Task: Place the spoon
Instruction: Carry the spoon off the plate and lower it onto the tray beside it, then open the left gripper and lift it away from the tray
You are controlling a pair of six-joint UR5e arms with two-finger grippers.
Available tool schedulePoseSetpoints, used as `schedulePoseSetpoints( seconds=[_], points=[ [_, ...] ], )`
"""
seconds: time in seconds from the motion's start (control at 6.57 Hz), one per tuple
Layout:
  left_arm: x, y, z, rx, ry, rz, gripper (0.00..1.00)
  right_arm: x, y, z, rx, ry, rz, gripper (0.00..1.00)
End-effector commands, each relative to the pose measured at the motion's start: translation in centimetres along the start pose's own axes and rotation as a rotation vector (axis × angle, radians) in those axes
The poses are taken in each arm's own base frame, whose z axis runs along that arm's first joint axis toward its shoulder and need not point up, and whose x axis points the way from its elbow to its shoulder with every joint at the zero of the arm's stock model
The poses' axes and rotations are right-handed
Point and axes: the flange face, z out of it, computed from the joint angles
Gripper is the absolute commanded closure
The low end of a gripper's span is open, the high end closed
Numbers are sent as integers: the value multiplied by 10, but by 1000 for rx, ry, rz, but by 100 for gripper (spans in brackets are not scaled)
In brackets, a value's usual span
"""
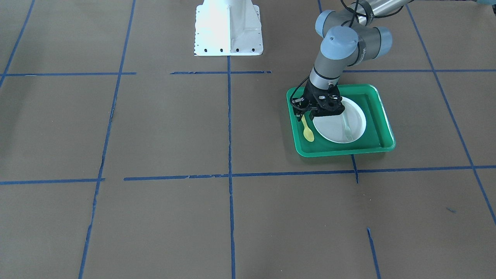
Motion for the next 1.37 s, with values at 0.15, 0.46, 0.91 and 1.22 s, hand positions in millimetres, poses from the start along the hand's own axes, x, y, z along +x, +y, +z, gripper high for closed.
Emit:
schedulePoseSetpoints(
  seconds=[0.15, 0.46, 0.91, 1.22],
  points=[
    [-40, -25, -68, 49, 49, -13, 0, 0, 0, 0, 0, 0, 0, 0],
    [-184, -102, -148, 104, 3, 186, 0, 0, 0, 0, 0, 0, -1, 0],
    [-425, -118, -210, 46, -230, 422, 0, 0, 0, 0, 0, 0, 0, 0],
    [-557, -92, -221, -2, -134, 289, 0, 0, 0, 0, 0, 0, 0, 0]
  ],
)
